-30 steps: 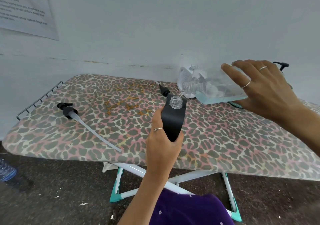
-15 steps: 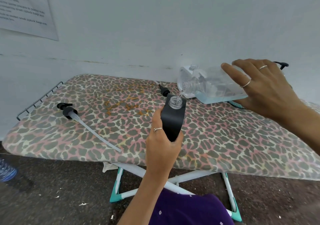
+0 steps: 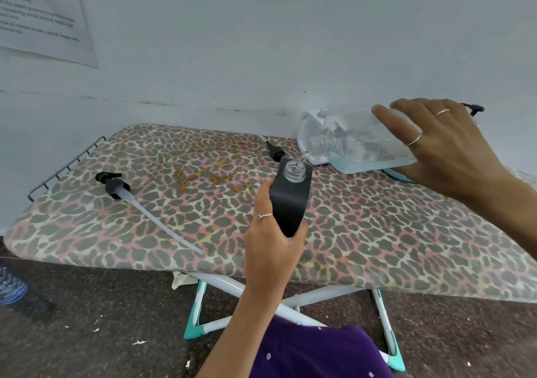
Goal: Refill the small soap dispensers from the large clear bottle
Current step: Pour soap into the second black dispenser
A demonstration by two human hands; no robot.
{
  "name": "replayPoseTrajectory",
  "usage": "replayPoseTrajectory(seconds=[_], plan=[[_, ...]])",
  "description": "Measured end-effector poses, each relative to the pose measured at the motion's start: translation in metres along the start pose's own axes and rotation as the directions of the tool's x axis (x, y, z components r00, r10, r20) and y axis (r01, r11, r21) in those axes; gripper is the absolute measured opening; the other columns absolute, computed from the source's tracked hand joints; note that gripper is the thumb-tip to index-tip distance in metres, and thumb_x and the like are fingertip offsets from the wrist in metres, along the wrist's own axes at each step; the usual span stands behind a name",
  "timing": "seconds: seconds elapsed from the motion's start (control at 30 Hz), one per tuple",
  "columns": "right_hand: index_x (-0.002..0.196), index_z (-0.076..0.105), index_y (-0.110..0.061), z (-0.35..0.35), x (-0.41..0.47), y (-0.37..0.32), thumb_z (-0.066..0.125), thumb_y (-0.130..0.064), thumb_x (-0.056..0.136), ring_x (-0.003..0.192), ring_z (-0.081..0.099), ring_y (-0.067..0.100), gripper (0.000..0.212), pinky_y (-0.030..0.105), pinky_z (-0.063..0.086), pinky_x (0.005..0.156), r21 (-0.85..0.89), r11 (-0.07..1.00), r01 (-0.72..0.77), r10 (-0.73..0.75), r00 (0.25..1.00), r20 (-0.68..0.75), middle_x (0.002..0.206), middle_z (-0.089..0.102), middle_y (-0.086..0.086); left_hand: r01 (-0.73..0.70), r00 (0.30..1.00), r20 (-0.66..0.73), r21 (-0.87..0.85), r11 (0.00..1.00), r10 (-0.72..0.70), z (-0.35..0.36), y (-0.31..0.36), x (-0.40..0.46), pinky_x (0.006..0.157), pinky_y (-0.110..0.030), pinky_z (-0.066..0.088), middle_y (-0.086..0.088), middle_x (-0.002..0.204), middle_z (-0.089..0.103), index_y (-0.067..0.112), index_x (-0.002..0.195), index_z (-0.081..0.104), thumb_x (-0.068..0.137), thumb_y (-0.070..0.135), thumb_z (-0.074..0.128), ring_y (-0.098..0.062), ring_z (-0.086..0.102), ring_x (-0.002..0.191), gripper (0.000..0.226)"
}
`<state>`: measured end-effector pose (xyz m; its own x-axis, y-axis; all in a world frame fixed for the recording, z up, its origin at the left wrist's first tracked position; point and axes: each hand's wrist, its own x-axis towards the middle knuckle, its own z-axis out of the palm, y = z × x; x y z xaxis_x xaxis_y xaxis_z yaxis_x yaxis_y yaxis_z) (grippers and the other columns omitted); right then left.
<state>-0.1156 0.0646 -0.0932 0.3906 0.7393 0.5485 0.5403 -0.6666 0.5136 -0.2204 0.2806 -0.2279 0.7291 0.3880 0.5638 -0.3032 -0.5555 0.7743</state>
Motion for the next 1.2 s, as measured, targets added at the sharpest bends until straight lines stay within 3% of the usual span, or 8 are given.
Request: replayPoseTrajectory(seconds=[0.57,0.87,1.03,1.2], plan=[[0.137,0.037,-0.01,-0.0011,0.0003,-0.002,0.084,-0.012,0.063,0.101,0.058,0.047,0.088,0.055,0.045,0.081,-0.006,1.0,-0.001,0.001,1.0,0.003,0.119,0.056,0.028,0.024,1.0,-0.013,-0.006,1.0,-0.024,0.0002,0.0009,0.0001,0.064,-0.003,0.048,-0.001,0.108,0.061,0.026,0.134,0.03,0.077,0.017,0.074,-0.01,0.063,0.085,0.072],[0.137,0.038,-0.01,-0.0016,0.0014,-0.0013,0.082,-0.015,0.067,0.101,0.058,0.048,0.083,0.055,0.045,0.081,-0.012,1.0,-0.004,0.004,1.0,-0.008,0.119,0.056,0.028,0.05,0.999,0.009,-0.036,0.998,-0.05,0.0003,-0.0009,-0.0009,0.066,-0.016,0.055,-0.004,0.11,0.063,0.026,0.134,0.03,0.078,0.017,0.074,-0.013,0.065,0.09,0.073],[0.137,0.038,-0.01,-0.0036,0.002,-0.0016,0.077,-0.021,0.072,0.101,0.058,0.048,0.076,0.056,0.045,0.082,0.0,1.0,-0.007,0.007,1.0,-0.015,0.119,0.057,0.029,0.018,1.0,-0.012,-0.005,1.0,-0.018,-0.0001,0.0011,-0.0004,0.065,-0.005,0.05,0.005,0.109,0.056,0.024,0.134,0.03,0.077,0.016,0.075,-0.008,0.061,0.088,0.073],[0.137,0.037,-0.01,-0.0048,0.0026,-0.0012,0.081,-0.023,0.071,0.103,0.058,0.048,0.081,0.056,0.044,0.083,-0.005,1.0,-0.015,0.015,1.0,0.002,0.12,0.056,0.029,0.014,1.0,-0.016,-0.005,1.0,-0.014,-0.0001,0.0013,-0.0003,0.064,-0.004,0.049,0.003,0.108,0.058,0.022,0.134,0.031,0.077,0.016,0.075,-0.006,0.06,0.087,0.073]])
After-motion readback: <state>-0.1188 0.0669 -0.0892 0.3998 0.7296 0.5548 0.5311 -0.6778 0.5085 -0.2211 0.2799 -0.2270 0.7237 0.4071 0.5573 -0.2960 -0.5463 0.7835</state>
